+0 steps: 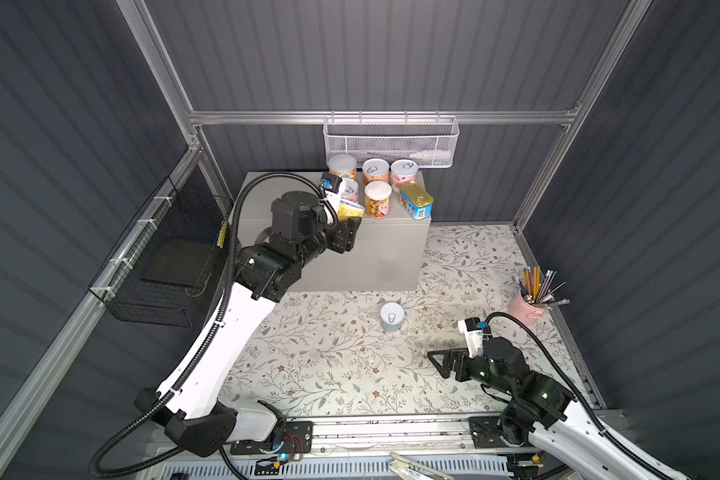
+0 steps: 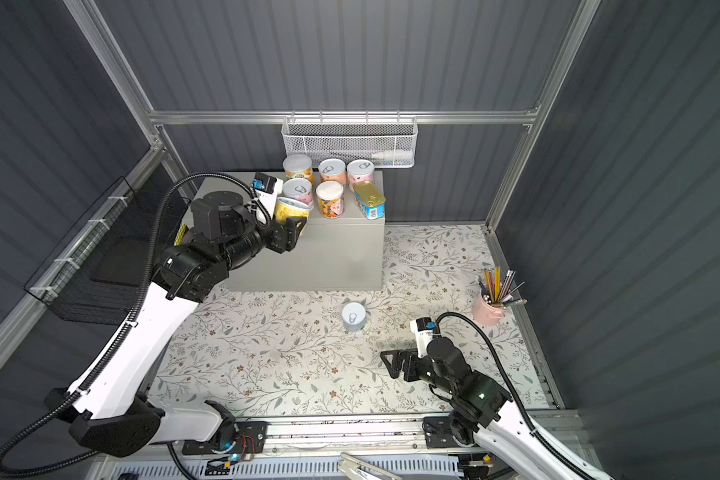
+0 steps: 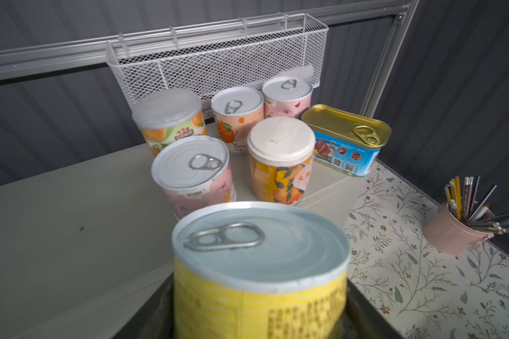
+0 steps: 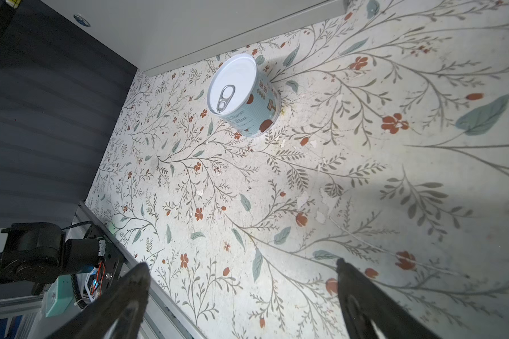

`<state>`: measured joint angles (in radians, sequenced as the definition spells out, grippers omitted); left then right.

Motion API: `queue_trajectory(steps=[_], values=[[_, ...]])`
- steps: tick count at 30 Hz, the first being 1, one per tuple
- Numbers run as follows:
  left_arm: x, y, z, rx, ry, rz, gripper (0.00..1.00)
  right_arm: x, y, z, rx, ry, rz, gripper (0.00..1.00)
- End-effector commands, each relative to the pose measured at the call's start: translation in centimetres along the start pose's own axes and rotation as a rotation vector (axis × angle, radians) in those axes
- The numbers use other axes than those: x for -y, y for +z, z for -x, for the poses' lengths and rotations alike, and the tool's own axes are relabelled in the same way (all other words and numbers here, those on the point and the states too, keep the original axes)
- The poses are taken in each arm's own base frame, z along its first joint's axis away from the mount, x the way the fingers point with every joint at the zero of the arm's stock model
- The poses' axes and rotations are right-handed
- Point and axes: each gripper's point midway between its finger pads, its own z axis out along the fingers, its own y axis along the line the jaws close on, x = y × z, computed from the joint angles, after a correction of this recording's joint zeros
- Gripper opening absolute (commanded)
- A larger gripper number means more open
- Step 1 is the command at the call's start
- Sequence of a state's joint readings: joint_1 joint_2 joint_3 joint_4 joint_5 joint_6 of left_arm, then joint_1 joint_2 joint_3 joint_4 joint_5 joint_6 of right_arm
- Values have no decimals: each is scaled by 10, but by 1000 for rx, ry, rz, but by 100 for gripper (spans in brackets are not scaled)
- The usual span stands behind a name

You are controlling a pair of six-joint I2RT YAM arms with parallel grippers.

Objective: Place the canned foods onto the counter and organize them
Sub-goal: 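Carry the yellow can with the left gripper up onto the cabinet top, then lower the yellow can onto the cabinet top beside the pink can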

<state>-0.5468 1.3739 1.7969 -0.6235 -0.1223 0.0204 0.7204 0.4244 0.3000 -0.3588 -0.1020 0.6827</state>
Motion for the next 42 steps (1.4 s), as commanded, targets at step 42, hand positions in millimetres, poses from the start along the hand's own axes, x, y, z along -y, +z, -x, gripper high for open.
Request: queue_trajectory(steps=[42], values=[[-114, 81, 35, 198, -49, 203, 33, 21, 8, -10, -28, -20, -78, 99]])
